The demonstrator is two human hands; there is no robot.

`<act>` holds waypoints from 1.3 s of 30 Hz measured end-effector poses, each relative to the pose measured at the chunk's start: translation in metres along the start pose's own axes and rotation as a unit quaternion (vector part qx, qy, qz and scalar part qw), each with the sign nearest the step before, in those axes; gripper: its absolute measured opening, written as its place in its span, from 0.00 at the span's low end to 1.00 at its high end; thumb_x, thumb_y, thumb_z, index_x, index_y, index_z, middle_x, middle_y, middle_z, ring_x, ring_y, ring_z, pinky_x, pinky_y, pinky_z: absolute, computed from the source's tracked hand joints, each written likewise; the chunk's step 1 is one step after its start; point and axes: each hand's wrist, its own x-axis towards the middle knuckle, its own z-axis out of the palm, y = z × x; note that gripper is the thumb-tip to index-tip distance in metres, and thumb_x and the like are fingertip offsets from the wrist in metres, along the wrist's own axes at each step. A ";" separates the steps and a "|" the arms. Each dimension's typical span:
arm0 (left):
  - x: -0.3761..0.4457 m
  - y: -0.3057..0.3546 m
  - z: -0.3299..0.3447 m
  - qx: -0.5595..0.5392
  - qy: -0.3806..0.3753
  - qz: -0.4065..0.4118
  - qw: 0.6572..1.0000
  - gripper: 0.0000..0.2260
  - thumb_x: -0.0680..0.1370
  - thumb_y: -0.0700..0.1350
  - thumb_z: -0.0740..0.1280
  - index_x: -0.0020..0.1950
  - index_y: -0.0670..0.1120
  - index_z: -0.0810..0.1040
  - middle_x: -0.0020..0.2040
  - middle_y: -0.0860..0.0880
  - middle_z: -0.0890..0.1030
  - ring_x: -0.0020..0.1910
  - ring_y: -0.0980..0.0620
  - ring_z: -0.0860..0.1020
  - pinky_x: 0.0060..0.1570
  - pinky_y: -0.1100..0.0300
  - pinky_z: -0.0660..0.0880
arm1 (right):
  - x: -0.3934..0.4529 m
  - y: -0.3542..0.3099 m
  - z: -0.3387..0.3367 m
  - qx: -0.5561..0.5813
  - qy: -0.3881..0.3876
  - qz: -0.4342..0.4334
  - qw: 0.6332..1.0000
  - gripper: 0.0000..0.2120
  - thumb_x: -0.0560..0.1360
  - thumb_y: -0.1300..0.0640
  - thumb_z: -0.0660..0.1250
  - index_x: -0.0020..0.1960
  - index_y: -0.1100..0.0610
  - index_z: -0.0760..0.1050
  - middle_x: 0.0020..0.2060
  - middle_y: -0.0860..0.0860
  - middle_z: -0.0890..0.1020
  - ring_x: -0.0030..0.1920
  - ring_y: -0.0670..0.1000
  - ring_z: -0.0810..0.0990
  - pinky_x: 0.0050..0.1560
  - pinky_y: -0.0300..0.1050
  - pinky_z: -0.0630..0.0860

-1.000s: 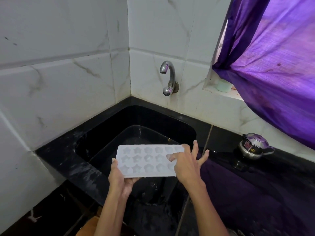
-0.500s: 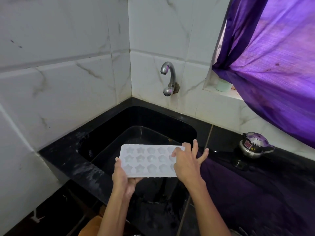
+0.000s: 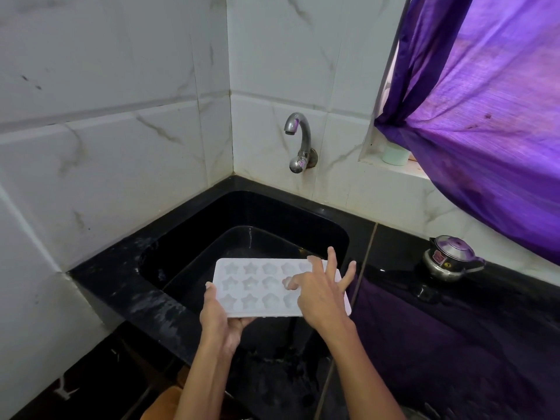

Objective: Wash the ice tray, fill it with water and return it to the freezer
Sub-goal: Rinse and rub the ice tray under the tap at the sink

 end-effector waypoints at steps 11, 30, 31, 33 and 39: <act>0.001 0.000 0.000 0.006 -0.002 0.001 1.000 0.19 0.82 0.58 0.53 0.51 0.45 0.76 0.50 0.41 0.82 0.49 0.40 0.80 0.43 0.42 0.77 | 0.001 -0.004 0.004 0.002 0.000 0.006 1.000 0.33 0.68 0.75 0.59 0.60 0.42 0.77 0.76 0.53 0.55 0.76 0.60 0.33 0.58 0.63 0.18; -0.002 0.002 -0.003 0.001 0.004 -0.001 1.000 0.19 0.82 0.58 0.53 0.51 0.45 0.76 0.50 0.41 0.82 0.49 0.39 0.80 0.42 0.42 0.77 | -0.003 -0.006 0.004 0.016 -0.016 0.005 1.000 0.34 0.69 0.74 0.58 0.62 0.40 0.75 0.76 0.52 0.56 0.76 0.61 0.34 0.67 0.71 0.29; -0.002 0.002 -0.002 0.000 0.004 0.001 1.000 0.19 0.82 0.57 0.53 0.51 0.45 0.76 0.50 0.41 0.82 0.49 0.39 0.80 0.42 0.41 0.77 | -0.004 -0.007 0.004 0.015 -0.015 0.005 1.000 0.34 0.69 0.74 0.58 0.63 0.40 0.75 0.77 0.53 0.55 0.76 0.61 0.33 0.67 0.71 0.28; -0.003 0.003 -0.002 -0.003 0.005 0.003 1.000 0.19 0.82 0.57 0.53 0.51 0.45 0.75 0.50 0.41 0.82 0.49 0.39 0.80 0.43 0.41 0.77 | -0.004 -0.007 0.004 0.012 -0.018 0.002 1.000 0.35 0.69 0.74 0.58 0.64 0.40 0.74 0.77 0.53 0.54 0.76 0.61 0.33 0.66 0.71 0.27; -0.003 -0.002 0.000 -0.004 0.008 -0.008 1.000 0.18 0.82 0.57 0.54 0.51 0.45 0.75 0.51 0.41 0.81 0.50 0.39 0.80 0.46 0.38 0.77 | -0.002 0.000 -0.001 0.026 -0.015 0.008 1.000 0.31 0.69 0.73 0.59 0.59 0.41 0.76 0.74 0.51 0.60 0.77 0.60 0.35 0.67 0.70 0.28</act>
